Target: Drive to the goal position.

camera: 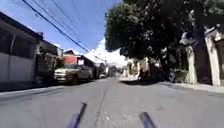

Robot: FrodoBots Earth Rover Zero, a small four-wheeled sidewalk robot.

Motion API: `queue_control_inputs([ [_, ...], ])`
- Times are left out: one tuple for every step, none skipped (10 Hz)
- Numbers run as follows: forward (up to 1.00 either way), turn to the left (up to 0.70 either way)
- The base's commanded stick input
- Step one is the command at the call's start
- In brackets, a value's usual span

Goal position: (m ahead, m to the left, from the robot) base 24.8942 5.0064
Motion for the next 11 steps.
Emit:
queue_control_inputs([
  [1.0,-0.36],
  [1.0,-0.4],
  [1.0,-0.31],
  [1.0,-0.34],
  [1.0,-0.38],
  [1.0,-0.32],
  [1.0,0.11],
  [1.0,0.02],
  [1.0,0.02],
  [1.0,-0.04],
  [1.0,-0.28],
])
